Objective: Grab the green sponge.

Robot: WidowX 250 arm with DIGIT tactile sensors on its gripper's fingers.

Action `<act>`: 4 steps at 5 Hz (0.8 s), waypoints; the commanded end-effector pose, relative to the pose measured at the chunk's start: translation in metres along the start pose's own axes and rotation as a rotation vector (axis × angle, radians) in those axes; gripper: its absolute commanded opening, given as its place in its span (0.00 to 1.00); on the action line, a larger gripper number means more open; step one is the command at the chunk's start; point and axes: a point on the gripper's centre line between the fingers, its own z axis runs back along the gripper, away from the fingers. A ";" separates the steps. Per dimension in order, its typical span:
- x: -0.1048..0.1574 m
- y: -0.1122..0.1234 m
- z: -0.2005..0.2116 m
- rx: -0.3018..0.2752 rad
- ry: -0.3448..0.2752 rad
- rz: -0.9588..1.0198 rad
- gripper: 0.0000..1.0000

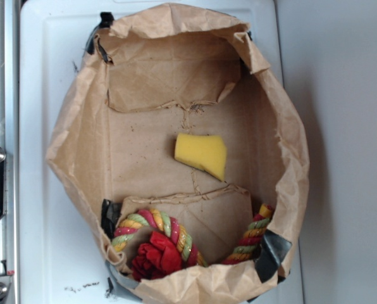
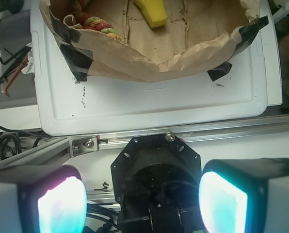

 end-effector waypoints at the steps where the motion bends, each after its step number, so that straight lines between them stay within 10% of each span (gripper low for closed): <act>1: 0.000 0.000 0.000 0.000 0.000 0.000 1.00; 4: 0.089 0.035 -0.022 0.001 -0.011 0.039 1.00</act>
